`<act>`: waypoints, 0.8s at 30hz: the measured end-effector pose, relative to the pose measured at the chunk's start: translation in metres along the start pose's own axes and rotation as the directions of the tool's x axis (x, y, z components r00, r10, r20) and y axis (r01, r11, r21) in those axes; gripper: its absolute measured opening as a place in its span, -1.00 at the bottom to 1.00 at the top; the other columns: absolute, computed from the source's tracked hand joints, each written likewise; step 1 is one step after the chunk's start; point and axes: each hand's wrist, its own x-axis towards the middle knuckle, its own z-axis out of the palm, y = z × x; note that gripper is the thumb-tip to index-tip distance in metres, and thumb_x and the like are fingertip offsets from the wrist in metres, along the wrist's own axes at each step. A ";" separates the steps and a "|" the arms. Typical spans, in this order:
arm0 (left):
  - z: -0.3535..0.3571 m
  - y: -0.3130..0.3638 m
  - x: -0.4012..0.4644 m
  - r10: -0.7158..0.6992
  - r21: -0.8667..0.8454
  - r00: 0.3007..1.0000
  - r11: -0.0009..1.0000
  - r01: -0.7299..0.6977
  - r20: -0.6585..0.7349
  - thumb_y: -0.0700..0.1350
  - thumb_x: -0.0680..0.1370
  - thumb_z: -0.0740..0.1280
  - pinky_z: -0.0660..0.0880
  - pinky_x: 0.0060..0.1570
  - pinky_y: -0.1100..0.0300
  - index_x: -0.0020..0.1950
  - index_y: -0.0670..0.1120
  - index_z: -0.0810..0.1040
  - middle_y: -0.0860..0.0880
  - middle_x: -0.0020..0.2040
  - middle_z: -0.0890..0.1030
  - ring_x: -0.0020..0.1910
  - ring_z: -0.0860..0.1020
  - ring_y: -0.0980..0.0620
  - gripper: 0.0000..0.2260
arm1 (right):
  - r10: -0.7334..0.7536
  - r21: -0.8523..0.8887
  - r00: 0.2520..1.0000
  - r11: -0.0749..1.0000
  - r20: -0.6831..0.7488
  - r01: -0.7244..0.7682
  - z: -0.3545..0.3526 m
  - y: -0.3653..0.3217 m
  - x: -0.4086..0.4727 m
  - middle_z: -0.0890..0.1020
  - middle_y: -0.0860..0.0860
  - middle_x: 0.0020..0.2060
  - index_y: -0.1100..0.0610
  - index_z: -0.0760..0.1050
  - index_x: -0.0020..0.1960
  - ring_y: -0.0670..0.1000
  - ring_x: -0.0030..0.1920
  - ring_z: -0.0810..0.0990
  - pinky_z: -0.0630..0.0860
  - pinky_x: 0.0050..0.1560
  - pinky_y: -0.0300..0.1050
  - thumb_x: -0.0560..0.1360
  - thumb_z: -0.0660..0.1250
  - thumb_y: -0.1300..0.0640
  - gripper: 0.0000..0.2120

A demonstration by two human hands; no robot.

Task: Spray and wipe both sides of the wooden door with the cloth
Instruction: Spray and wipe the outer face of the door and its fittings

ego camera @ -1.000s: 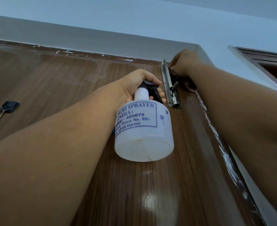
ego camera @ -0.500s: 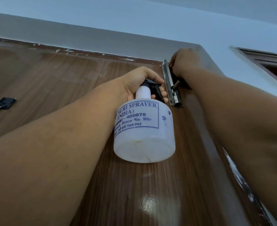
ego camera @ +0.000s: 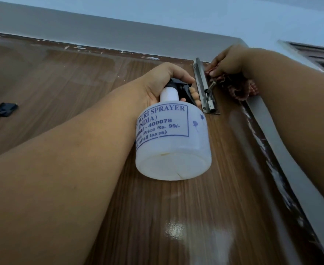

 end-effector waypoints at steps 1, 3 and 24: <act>0.001 0.000 0.000 -0.004 0.005 1.000 1.000 0.004 -0.002 -0.20 0.57 0.21 0.45 -0.47 0.34 -0.36 -0.23 0.55 -0.12 -0.30 0.54 -0.32 0.62 -0.07 -0.68 | 0.015 0.004 1.000 1.000 0.016 -0.015 -0.002 -0.001 -0.005 0.61 0.00 -0.02 0.08 0.64 0.16 -0.02 0.10 0.50 0.40 0.16 -0.18 0.50 0.44 0.25 -0.76; 0.002 -0.002 0.001 -0.001 0.022 1.000 1.000 0.001 -0.008 -0.20 0.56 0.22 0.44 -0.47 0.34 -0.36 -0.22 0.54 -0.12 -0.31 0.54 -0.32 0.61 -0.07 -0.70 | 0.026 0.032 0.998 0.999 0.049 -0.028 -0.006 -0.002 -0.014 0.59 -0.04 -0.14 0.12 0.62 0.17 -0.04 0.05 0.48 0.36 0.11 -0.21 0.51 0.42 0.28 -0.75; 0.006 -0.003 -0.012 0.031 -0.016 0.998 0.999 -0.032 -0.063 -0.17 0.57 0.28 0.46 -0.49 0.33 -0.23 -0.19 0.52 -0.08 -0.36 0.57 -0.33 0.63 -0.07 -0.81 | 0.238 0.068 0.949 0.971 -0.205 -0.229 0.044 0.010 -0.139 0.67 -0.05 -0.16 -0.01 0.65 0.03 -0.02 -0.11 0.64 0.60 0.02 -0.07 0.48 0.45 0.08 -0.87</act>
